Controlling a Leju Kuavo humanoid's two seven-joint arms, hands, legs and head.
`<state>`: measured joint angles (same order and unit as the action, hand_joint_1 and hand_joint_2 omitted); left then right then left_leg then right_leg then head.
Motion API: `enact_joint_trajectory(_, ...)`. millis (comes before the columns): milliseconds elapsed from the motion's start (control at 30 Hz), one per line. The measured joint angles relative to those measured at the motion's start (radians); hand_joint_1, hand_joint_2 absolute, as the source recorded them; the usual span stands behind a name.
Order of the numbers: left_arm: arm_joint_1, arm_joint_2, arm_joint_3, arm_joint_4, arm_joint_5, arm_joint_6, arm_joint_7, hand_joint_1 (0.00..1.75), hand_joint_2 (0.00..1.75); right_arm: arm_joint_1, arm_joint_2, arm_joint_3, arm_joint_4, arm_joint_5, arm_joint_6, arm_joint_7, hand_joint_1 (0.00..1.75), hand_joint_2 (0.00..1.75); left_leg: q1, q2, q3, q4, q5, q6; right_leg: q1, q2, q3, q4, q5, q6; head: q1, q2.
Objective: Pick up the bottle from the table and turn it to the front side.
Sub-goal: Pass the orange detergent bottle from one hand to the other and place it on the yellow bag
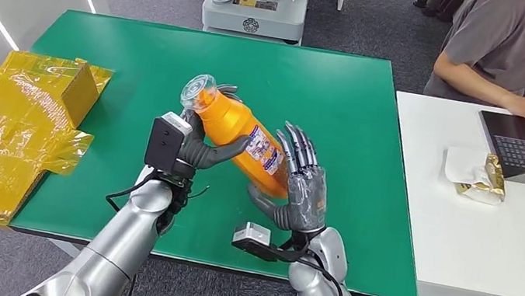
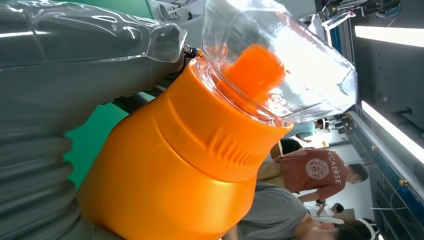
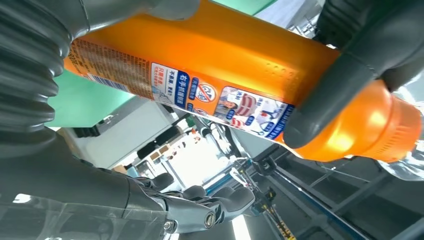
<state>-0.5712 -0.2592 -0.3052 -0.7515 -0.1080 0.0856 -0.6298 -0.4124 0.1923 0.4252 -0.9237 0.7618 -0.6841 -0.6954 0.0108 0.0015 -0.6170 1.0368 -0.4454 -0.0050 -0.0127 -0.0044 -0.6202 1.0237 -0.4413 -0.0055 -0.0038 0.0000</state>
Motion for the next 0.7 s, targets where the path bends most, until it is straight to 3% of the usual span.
enact_joint_trajectory(267, 0.0, 0.002, 0.003, 0.0, -0.003, 0.015, 0.0, 1.75, 1.75, 0.022, 0.0, 0.021, -0.047, -0.027, 0.0, 0.0, 0.0, 1.75, 0.0, 0.0, 0.0, 0.0, 0.0, 0.0, 0.0, 0.0, 0.0, 0.0, 0.0, 0.0, 0.0, 0.0)
enact_joint_trajectory(433, 0.0, 0.013, 0.031, 0.0, -0.008, 0.041, 0.001, 1.75, 1.75, 0.106, -0.001, 0.053, -0.21, -0.095, 0.0, -0.001, 0.0, 1.75, 0.0, 0.0, 0.0, 0.0, 0.0, 0.0, 0.0, 0.0, 0.0, 0.0, 0.0, 0.0, 0.0, 0.0)
enact_joint_trajectory(567, -0.006, 0.046, 0.077, 0.002, 0.014, 0.028, 0.003, 1.75, 1.75, 0.203, -0.002, 0.086, -0.377, -0.091, 0.0, -0.004, 0.0, 1.75, 0.0, 0.0, 0.0, -0.001, 0.0, 0.0, 0.0, 0.0, -0.001, 0.0, -0.001, -0.001, 0.0, 0.0)
enact_joint_trajectory(700, -0.037, 0.115, 0.153, 0.023, 0.09, -0.022, 0.029, 1.75, 1.75, 0.271, -0.002, 0.113, -0.465, -0.134, 0.0, -0.006, 0.0, 1.75, 0.001, 0.002, 0.0, -0.003, 0.0, -0.001, 0.001, 0.001, -0.001, 0.0, -0.001, -0.001, 0.0, 0.0)
